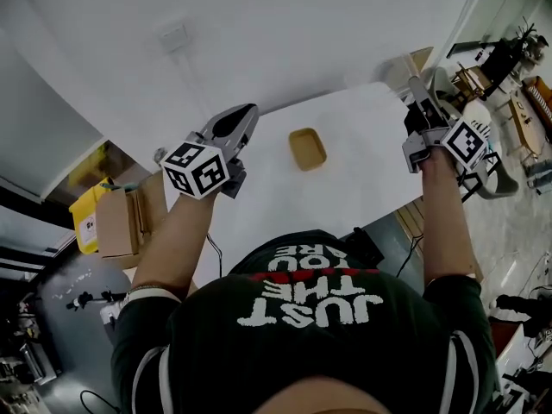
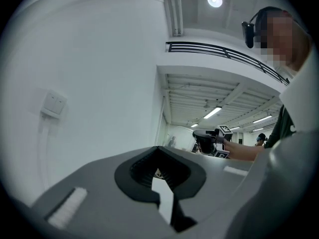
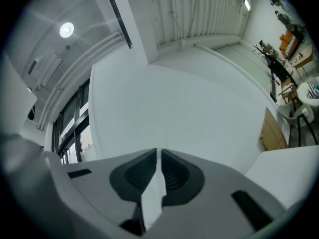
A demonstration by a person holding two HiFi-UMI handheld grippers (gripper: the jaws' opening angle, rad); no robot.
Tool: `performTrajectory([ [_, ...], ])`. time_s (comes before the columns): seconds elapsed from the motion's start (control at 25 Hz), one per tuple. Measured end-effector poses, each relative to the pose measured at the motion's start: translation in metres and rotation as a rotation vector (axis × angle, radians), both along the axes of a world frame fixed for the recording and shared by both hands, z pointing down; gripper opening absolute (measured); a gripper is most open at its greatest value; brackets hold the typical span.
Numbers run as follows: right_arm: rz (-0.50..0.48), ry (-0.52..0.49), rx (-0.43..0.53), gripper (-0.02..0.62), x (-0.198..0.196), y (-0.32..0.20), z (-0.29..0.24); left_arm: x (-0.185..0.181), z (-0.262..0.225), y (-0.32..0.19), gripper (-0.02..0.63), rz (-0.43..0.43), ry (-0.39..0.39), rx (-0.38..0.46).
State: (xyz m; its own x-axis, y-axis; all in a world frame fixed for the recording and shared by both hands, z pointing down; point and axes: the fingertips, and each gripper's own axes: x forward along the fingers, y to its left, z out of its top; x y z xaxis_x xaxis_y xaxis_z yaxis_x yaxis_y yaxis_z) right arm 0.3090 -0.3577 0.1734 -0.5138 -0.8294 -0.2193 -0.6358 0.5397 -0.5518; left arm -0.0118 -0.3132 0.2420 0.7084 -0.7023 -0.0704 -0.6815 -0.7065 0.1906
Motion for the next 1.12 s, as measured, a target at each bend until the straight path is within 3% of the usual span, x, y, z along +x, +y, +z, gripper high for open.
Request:
performTrajectory([
  [0.36,0.007,0.074,0.072,0.031,-0.011,0.015,-0.024,-0.012,-0.020,-0.002,0.008,0.007,0.000,0.015],
  [0.52,0.009,0.029,0.054,0.031,-0.011,0.015,-0.022,-0.012,-0.022,-0.002,0.008,0.011,0.003,0.014],
  [0.68,0.001,0.077,0.076,0.032,-0.013,0.016,-0.026,-0.013,-0.021,-0.003,0.008,0.011,0.007,0.010],
  [0.84,-0.007,0.012,0.054,0.031,-0.015,0.015,-0.025,-0.014,-0.022,-0.002,0.008,0.011,0.007,0.010],
  [0.96,0.021,0.021,0.028,0.031,-0.009,0.015,-0.021,-0.013,-0.024,-0.001,0.008,0.011,0.011,0.009],
  [1.12,-0.016,0.004,0.038,0.031,-0.012,0.016,-0.023,-0.010,-0.025,0.002,0.008,0.014,0.004,0.013],
])
